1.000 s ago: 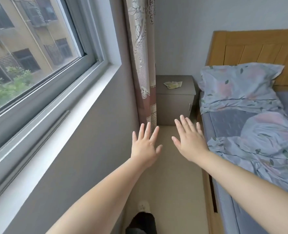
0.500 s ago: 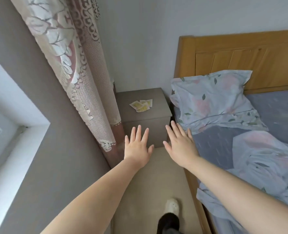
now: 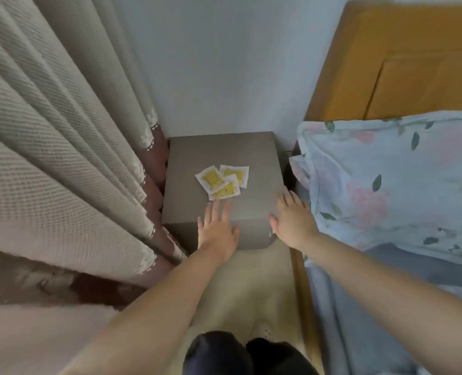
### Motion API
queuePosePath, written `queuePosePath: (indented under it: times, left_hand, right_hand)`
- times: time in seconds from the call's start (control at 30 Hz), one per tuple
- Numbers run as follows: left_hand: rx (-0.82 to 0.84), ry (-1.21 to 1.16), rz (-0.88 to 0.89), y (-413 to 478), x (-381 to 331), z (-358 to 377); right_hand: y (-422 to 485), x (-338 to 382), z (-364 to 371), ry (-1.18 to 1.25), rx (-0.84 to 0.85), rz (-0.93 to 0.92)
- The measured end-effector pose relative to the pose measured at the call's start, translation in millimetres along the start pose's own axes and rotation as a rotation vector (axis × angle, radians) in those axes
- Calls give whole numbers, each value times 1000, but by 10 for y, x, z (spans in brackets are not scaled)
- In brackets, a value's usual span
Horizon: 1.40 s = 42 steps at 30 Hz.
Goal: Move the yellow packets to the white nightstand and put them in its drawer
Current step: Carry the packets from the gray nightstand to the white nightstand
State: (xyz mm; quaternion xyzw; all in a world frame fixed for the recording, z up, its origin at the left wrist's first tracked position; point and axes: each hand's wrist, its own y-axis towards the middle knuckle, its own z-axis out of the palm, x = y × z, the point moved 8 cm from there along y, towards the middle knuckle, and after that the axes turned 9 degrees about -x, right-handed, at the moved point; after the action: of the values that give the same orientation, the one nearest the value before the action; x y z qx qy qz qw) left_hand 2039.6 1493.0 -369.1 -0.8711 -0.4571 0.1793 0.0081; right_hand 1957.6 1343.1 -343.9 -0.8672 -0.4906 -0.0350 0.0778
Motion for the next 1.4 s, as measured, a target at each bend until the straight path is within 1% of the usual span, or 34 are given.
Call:
queuePosePath:
  times: [0.07, 0.13, 0.2, 0.27, 0.4, 0.5, 0.57, 0.63, 0.7, 0.83, 0.97, 1.07, 1.13, 1.17, 1.23, 1.27, 1.33, 1.4]
  left_hand:
    - [4, -124, -111, 359, 189, 107]
    - [14, -185, -179, 765, 402, 254]
    - [46, -193, -202, 1193, 616, 469]
    - [54, -191, -210, 1636, 797, 689]
    - [83, -138, -167, 2457, 1033, 1103]
    - [162, 56, 0, 2875, 1131, 1390]
    - [227, 161, 96, 3010, 1185, 1525]
    - [258, 195, 131, 3107, 1228, 1556]
    - [235, 241, 164, 3213, 1237, 1505]
    - [194, 307, 176, 3432, 1125, 1383]
    - [165, 343, 142, 3547, 1044, 1336]
    - [172, 308, 91, 3548, 1039, 1352]
    - [199, 290, 76, 3508, 1002, 1403]
    - [216, 265, 41, 3475, 1006, 1432]
    - [216, 128, -113, 3409, 1069, 1448]
    - [193, 37, -199, 3380, 1115, 1451]
    - [136, -120, -305, 3328, 1147, 1465]
    - [85, -264, -375, 3280, 1107, 1491]
  right_hand:
    - [402, -29, 295, 132, 115, 87]
    - [786, -26, 619, 206, 223, 149]
    - [1172, 12, 906, 187, 285, 136]
    - [1578, 77, 1129, 150, 304, 96]
    - [2366, 273, 1580, 64, 316, 11]
    - [2801, 440, 1954, -79, 360, -58]
    - [2996, 503, 2158, -119, 377, -80]
    - [3133, 511, 2281, -108, 373, -65]
    - [3249, 519, 2302, -85, 349, -39]
    - [3314, 516, 2325, -1, 420, 23]
    - [3357, 331, 2332, 136, 481, 187]
    - [3342, 281, 2326, 150, 471, 195]
    - [3276, 218, 2363, 212, 478, 251]
    - [3242, 160, 2372, 274, 478, 310]
    - [3151, -11, 2397, 440, 482, 483]
    - [3088, -113, 2420, 555, 475, 594]
    - [2920, -286, 2459, 837, 432, 814]
    - [2760, -392, 2471, 1039, 375, 927]
